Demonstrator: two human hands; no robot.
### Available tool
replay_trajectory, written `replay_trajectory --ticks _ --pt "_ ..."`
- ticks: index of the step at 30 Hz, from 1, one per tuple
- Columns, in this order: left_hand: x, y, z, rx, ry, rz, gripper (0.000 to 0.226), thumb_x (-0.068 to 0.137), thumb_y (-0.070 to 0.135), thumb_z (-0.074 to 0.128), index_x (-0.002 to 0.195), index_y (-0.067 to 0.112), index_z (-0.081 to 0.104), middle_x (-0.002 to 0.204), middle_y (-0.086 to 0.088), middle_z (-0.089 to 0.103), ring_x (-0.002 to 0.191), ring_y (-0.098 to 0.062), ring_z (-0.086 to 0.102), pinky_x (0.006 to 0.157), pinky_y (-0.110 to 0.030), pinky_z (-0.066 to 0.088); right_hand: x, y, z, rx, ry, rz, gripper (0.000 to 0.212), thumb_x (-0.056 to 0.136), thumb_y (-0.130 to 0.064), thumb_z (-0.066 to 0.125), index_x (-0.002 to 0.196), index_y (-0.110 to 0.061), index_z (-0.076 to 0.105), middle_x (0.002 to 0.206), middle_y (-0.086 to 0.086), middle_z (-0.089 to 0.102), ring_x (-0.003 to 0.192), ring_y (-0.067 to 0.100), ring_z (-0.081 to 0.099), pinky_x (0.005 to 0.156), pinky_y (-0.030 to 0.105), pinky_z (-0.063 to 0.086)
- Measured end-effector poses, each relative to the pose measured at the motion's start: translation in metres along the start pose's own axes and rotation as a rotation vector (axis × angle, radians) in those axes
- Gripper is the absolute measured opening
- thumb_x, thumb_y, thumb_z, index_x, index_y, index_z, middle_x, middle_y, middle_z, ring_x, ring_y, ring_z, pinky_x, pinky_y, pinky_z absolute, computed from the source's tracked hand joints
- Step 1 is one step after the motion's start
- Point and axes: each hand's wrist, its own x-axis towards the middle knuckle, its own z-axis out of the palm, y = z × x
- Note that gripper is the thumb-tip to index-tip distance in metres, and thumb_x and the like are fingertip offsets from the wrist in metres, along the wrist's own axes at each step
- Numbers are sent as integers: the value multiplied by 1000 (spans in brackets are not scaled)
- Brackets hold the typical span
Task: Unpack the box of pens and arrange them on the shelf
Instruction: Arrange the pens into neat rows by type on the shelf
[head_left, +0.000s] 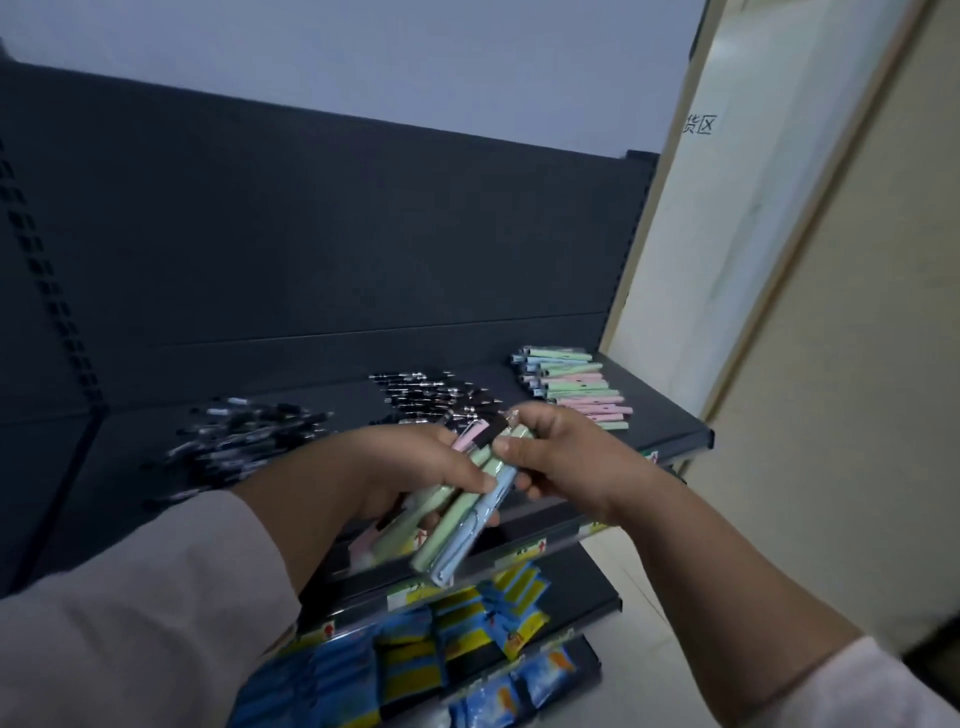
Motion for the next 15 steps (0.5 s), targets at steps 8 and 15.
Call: replay_trajectory --ticks 8,15 --pt "63 25 -50 -75 -13 49 9 91 15 61 94 7 60 81 -10 67 67 -18 66 58 -30 58 46 21 -47 125 150 125 10 96 -16 56 86 -16 60 70 3 53 57 11 54 54 24 46" --pt "101 27 -74 -96 100 -64 17 90 19 64 103 11 57 107 -18 65 86 -37 70 66 -40 59 81 60 -93 360 290 187 7 99 -15 50 93 -9 50 89 16 48 61 16 55 51 24 50"
